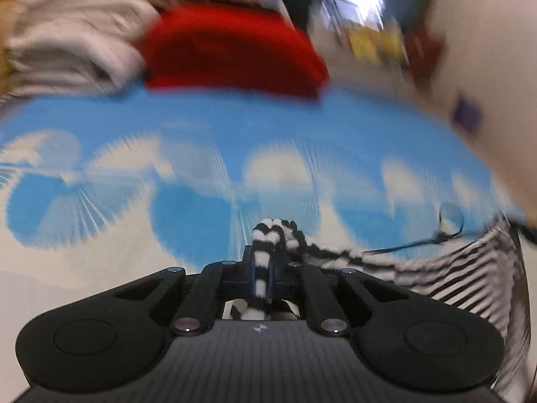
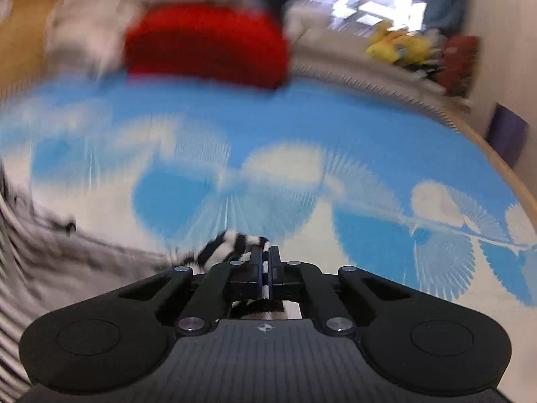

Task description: Fold small clothes

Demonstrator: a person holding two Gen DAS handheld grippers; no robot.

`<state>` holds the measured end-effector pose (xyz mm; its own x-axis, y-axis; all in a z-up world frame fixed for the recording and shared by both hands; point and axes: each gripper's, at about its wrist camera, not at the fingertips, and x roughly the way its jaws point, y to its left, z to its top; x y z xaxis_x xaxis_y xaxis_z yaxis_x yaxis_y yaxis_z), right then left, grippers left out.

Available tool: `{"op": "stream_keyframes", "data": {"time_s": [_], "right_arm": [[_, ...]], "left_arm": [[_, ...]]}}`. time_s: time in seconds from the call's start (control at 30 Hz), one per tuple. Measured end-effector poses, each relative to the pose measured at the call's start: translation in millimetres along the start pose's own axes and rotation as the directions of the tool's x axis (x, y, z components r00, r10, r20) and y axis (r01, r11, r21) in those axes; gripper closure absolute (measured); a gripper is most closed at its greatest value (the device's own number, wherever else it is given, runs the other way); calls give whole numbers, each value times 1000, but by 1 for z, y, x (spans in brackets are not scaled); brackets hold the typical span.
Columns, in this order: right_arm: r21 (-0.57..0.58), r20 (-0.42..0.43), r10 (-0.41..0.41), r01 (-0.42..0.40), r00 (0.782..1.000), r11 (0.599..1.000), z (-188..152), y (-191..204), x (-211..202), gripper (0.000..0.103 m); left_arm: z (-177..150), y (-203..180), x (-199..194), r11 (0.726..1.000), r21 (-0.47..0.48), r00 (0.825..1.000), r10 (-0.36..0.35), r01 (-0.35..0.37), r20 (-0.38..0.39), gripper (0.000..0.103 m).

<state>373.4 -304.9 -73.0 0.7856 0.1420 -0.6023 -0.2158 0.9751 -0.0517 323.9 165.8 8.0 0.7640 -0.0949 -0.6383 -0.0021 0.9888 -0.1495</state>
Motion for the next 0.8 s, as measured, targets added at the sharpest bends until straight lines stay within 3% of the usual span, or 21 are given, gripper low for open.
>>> {"op": "stream_keyframes", "data": {"time_s": [0.03,0.1,0.17,0.27,0.33,0.4,0.43,0.5,0.53,0.57,0.63,0.7,0.73,0.8], "right_arm": [[74,72,-24,18,997,997,9,-6,-9,101],[172,129,-61,38,990,984,16,-11,-13,101],[146,56,-92,83,994,986,15,-1,5,101],[97,-162,-101,117,982,988,4,15,45,101],[133,-181,-123,148,976,980,4,17,52,101],[205,-107,-153,172,982,964,12,12,43,101],[235,-69,-163,175,984,956,14,11,39,101],[229,-79,-181,195,980,954,11,13,44,98],[211,-140,-175,202,975,956,5,14,54,94],[194,-222,-153,198,963,961,-2,13,67,92],[156,-387,-139,213,912,964,-21,13,84,88],[190,-366,-122,203,923,961,-20,7,73,85],[220,-345,-119,203,931,954,-16,3,63,76],[295,-282,-114,199,953,934,-10,-6,35,70]], "left_arm": [[1,-1,3,1000,-9,1000,24,-24,14,97],[-1,-9,20,998,27,997,64,-63,-53,97],[-6,-12,39,993,38,985,115,-111,-129,97],[-6,-4,54,990,-47,977,122,-132,-176,97],[-2,1,50,989,-94,986,103,-115,-132,97],[-2,2,51,988,-106,989,102,-113,-105,96],[-6,2,59,986,-100,984,116,-130,-135,91],[-18,6,82,982,-84,955,139,-166,-261,85],[-26,10,93,982,-103,928,113,-159,-355,74],[-31,12,95,981,-126,914,87,-148,-397,70],[-26,12,81,979,-120,922,110,-165,-370,68],[-17,15,58,975,-141,940,116,-169,-322,57],[-14,18,45,974,-161,948,105,-159,-299,47],[-10,24,24,974,-186,955,74,-132,-287,42]]}}
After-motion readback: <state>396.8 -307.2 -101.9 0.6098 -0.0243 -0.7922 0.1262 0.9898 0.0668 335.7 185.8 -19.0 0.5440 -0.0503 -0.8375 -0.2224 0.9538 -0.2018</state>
